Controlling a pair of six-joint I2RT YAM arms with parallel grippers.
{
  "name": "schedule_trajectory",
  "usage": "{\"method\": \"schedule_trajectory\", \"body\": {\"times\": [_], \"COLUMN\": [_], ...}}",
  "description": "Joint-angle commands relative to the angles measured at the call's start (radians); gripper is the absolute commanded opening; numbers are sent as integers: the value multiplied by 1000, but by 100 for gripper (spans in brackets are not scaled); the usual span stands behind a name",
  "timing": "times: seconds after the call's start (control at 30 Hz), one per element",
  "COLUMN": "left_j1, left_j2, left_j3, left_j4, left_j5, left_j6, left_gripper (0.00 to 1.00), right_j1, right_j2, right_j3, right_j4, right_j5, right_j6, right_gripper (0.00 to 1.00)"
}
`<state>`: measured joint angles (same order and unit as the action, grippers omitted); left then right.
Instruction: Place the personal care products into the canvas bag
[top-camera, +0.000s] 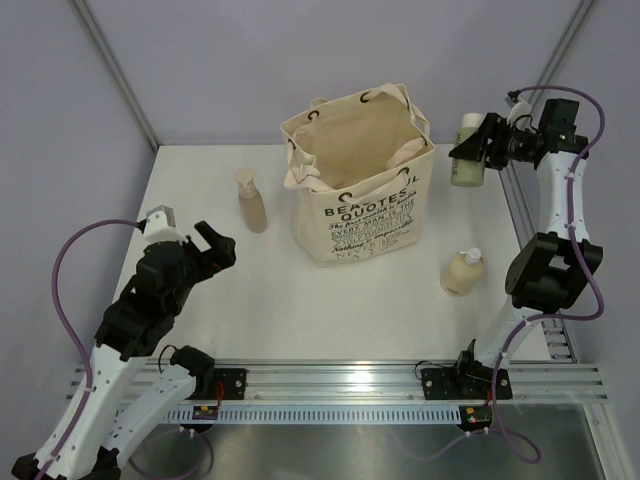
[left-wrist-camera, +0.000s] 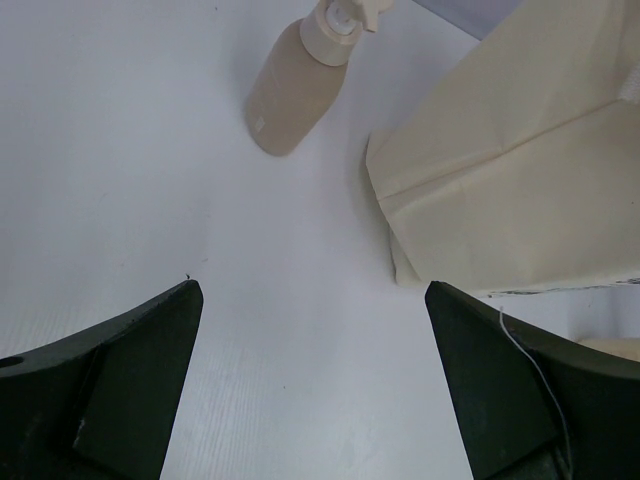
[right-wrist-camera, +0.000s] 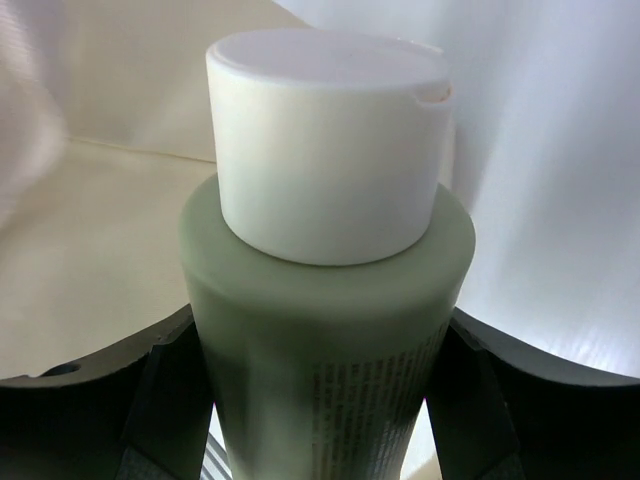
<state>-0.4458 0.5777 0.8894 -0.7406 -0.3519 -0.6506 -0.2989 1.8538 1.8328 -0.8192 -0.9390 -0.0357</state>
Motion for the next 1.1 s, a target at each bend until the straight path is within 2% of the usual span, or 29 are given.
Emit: {"method": "schedule_trajectory", "body": {"times": [0.0, 0.1, 0.17, 0.23, 0.47, 0.53, 0.63, 0.87, 0.97, 1.07], "left_j1": [2, 2, 2, 1, 1, 2, 2, 2, 2, 2], "left_j2": [-7, -3, 5, 20, 50, 48, 47, -2, -29, -12], "left_j3": [-13, -26, -26, -24, -17, -24, -41, -151, -217, -250], "left_j4": [24, 35, 44, 49, 43, 53, 79, 279, 388, 441], "left_j5": [-61, -58, -53, -50, -67, -70, -61, 53, 88, 99], "left_j6": [-18, -24, -24, -21, -3, 3, 22, 167, 200, 210], "left_gripper": [99, 99, 99, 99, 99, 99, 99, 99, 99, 99], "right_j1": [20, 58, 124, 211, 482, 530, 607, 627, 629, 627], "right_j2": [-103, -94, -87, -77, 19, 51, 90, 41, 57, 93], "right_j3": [174, 329, 447, 496, 674, 680, 660, 402, 414, 437], "right_j4": [135, 138, 144, 178, 141, 105, 6, -111, -178, -239], "right_j5": [-158, -162, -152, -136, 47, 107, 285, 390, 394, 410], "right_j6": [137, 157, 163, 163, -10, -59, -257, -575, -630, -670], "right_gripper": [0, 0, 0, 0, 0, 0, 0, 1, 9, 29]}}
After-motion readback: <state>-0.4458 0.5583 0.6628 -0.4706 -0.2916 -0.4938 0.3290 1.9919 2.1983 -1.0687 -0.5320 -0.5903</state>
